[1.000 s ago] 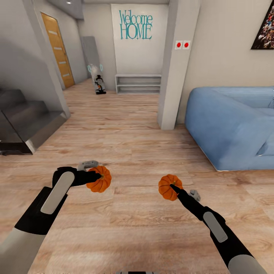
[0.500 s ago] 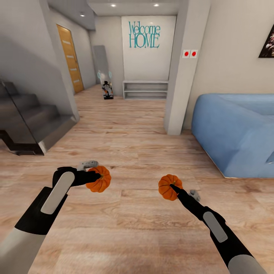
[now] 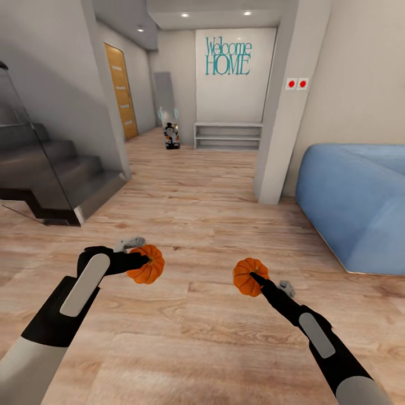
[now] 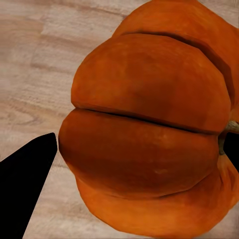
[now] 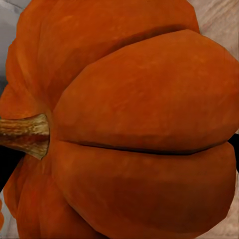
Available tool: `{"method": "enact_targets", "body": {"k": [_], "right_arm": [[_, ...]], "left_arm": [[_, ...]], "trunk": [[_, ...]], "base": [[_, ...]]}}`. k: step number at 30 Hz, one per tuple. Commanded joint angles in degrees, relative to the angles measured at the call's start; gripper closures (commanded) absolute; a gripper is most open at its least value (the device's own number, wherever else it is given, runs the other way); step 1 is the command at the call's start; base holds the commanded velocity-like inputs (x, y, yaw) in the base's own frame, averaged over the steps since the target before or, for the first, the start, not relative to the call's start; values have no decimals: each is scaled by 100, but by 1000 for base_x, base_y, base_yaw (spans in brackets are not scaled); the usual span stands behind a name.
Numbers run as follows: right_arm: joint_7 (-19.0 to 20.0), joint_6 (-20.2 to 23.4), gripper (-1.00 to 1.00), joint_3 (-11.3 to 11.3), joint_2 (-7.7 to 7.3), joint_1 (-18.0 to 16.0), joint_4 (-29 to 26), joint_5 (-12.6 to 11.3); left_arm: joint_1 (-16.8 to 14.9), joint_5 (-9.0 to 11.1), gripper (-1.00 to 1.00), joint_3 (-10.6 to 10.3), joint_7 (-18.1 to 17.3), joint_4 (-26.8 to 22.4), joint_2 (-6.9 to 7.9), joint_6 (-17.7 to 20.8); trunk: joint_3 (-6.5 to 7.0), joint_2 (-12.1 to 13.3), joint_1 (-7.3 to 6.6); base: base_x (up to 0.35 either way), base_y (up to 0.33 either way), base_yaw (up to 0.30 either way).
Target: Place each of the two pumpkins and all three candles from the living room inside a cabinet in the living room (use any cabinet), then make sure every cabinet is closed, and position the cauldron so it is next to a table in the living room.
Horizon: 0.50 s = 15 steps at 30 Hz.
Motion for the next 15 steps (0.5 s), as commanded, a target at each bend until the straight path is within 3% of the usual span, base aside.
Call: {"method": "enact_targets", "body": {"k": [1, 5, 15], "right_arm": [[-2, 30, 100, 43, -5, -1, -1, -81], [-14, 30, 100, 172, -5, -1, 6, -81], [-11, 30, 100, 226, -5, -1, 7, -81]], "left_arm": [[-6, 38, 100, -12, 67, 0, 4, 12], [-6, 16, 100, -12, 74, 8, 1, 14], [-7, 3, 100, -12, 72, 15, 4, 12]], "trunk": [[9, 0, -4], [65, 5, -14], [204, 18, -40]], "base": [[0, 0, 155], [0, 0, 156], [0, 0, 156]]}}
